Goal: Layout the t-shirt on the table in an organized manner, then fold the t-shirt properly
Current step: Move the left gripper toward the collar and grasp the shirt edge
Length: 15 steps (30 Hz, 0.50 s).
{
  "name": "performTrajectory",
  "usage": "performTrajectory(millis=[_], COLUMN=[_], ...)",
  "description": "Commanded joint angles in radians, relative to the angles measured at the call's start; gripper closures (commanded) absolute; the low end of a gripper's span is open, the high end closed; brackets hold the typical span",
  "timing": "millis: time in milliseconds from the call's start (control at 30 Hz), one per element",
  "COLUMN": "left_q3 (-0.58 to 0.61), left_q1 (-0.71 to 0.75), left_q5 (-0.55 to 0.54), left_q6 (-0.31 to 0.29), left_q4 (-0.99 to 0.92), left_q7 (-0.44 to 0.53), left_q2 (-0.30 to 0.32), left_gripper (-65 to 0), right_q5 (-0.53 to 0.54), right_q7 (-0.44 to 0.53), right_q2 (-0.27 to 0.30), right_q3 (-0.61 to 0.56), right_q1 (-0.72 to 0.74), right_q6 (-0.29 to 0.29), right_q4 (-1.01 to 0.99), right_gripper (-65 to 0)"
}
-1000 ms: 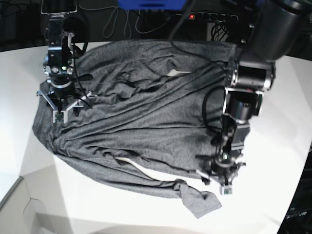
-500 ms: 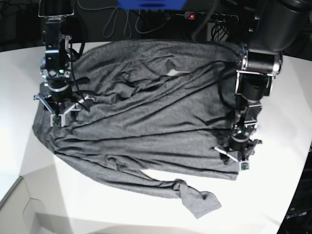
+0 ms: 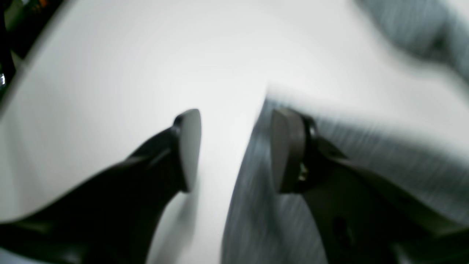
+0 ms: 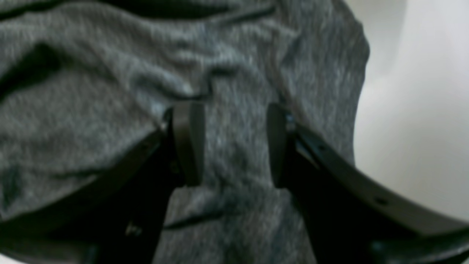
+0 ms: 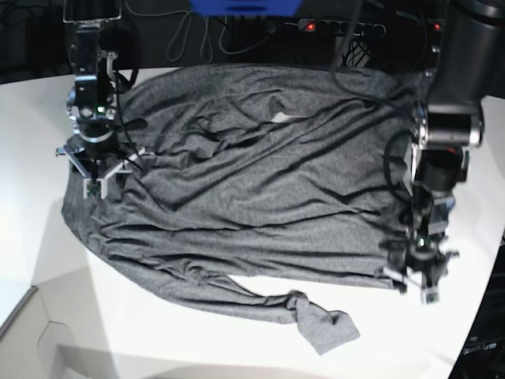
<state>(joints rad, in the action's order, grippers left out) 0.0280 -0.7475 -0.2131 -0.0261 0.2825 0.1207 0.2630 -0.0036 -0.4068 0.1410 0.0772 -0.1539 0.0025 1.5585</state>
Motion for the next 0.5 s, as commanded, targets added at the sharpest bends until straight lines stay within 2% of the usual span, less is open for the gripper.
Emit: performTrajectory(millis=[0,133,267,333,433,467], left_q3=[0.0,-0.001,-0.001,-0.003,-0.001,0.0], left_q1=[-0.047,-0.07,-0.054,-0.017,0.033,0.064], left_q5=[-0.001,-0.001,-0.003,-0.026,-0.125,-0.162], left_q6=[-0.005,-0.005,-0.005,-0.005,-0.007,-0.007], left_q4=[0.017,0.019,0.021,0.022,0.1,0.142], left_q7=[0.027,0.024,-0.043,-0.049,-0.059,-0.06], left_q2=[0.002,-0.006,-0.026,-0.032,-0.026,-0.024], left_gripper=[-29.8,-29.6,-29.5,-29.4,-29.3,-29.3], right_q5=[-0.002,-0.002,-0.002,-0.002,-0.002,-0.002], right_q7=[0.027,0.026,-0.025,-0.053,-0.102,-0.126], right_q2=[0.009,0.009,0.012,0.01,0.009,0.009], right_q3=[0.003,0.003,0.003,0.003,0.005,0.005], right_q1=[0.012,0.01,-0.019,-0.029,-0.031,-0.028], right_q6=[-0.002,-0.002,-0.002,-0.002,-0.002,-0.002], right_q4=[0.027,0.064,0.129,0.159,0.179,0.179], right_gripper=[-27.4,-27.3,-25.1,-17.5,-0.2,0.0])
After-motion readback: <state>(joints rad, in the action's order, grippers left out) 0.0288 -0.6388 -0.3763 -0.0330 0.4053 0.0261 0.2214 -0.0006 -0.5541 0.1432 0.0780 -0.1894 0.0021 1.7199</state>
